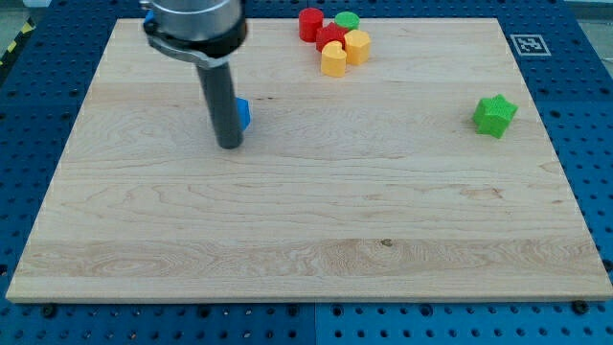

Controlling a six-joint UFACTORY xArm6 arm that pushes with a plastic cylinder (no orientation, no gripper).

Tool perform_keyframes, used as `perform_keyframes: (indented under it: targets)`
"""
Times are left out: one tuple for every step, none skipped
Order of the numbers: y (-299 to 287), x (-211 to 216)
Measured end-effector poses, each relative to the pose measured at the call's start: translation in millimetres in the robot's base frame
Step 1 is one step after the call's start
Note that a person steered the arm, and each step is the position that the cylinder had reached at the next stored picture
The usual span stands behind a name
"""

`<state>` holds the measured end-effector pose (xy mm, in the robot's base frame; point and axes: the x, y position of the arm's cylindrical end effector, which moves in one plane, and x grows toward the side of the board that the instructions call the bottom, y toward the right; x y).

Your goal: Move the cube towards the center left of the board

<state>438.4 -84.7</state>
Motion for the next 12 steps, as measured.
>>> perform_keyframes:
  targets:
    - [33, -9]
    - [34, -39]
    - [28, -47]
    - [24, -44]
    - [15, -38]
    - [-17, -38]
    - [-47, -42]
    - [-69, -50]
    - [-73, -63]
    - [-73, -67]
    - [-73, -67]
    - [-74, -67]
